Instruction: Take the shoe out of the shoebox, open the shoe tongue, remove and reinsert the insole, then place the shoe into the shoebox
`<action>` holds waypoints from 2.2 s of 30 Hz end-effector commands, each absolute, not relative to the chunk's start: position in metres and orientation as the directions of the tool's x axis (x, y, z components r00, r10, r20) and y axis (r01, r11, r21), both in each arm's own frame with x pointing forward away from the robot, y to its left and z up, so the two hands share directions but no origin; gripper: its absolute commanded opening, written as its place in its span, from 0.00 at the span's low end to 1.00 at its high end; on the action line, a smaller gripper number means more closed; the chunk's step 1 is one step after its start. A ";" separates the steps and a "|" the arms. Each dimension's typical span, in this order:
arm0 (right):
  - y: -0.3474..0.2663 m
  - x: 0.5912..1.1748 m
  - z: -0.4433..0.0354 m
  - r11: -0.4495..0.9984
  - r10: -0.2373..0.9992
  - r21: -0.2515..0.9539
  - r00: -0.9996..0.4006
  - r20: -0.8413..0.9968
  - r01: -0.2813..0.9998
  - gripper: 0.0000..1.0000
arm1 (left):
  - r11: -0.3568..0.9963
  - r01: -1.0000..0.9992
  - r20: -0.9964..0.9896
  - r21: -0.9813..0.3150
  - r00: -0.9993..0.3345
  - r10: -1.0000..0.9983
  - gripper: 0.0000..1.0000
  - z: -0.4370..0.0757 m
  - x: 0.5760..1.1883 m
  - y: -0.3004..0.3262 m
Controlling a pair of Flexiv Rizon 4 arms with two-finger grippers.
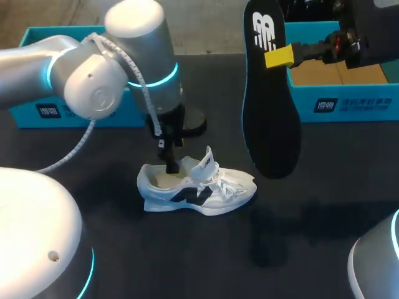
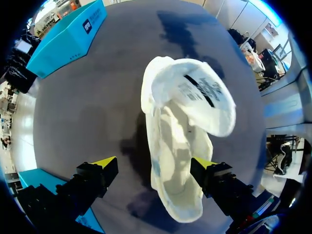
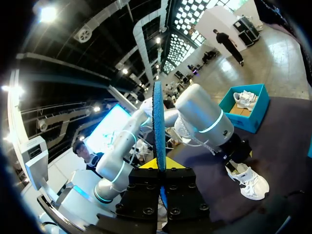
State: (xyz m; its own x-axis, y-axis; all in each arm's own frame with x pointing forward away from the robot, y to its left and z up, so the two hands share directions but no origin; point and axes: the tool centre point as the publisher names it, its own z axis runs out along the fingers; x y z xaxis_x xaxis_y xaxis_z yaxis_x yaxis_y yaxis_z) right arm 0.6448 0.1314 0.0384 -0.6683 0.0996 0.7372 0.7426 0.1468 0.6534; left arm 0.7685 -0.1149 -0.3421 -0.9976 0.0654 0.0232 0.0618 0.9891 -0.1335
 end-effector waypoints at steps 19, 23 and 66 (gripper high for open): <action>0.134 0.647 0.039 0.151 0.100 0.651 -0.667 0.738 0.743 0.00 | 0.992 0.005 0.099 -0.126 -0.995 0.017 0.43 -0.384 0.781 -0.128; 0.134 0.647 0.039 0.151 0.100 0.651 -0.667 0.738 0.743 0.00 | 0.992 0.011 0.104 -0.124 -0.994 0.024 0.00 -0.386 0.777 -0.126; 0.134 0.647 0.039 0.151 0.100 0.651 -0.667 0.738 0.743 0.00 | 0.387 0.916 0.500 -0.105 -0.288 0.817 0.00 -0.321 0.777 -0.143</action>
State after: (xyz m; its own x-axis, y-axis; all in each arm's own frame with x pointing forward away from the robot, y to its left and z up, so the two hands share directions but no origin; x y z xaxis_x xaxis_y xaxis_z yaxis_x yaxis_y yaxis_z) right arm 0.6449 0.1314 0.0384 -0.6683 0.0995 0.7372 0.7426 0.1469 0.6534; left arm 0.7745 -0.1370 -0.3243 -0.4426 0.7744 0.4522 0.8382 0.5364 -0.0981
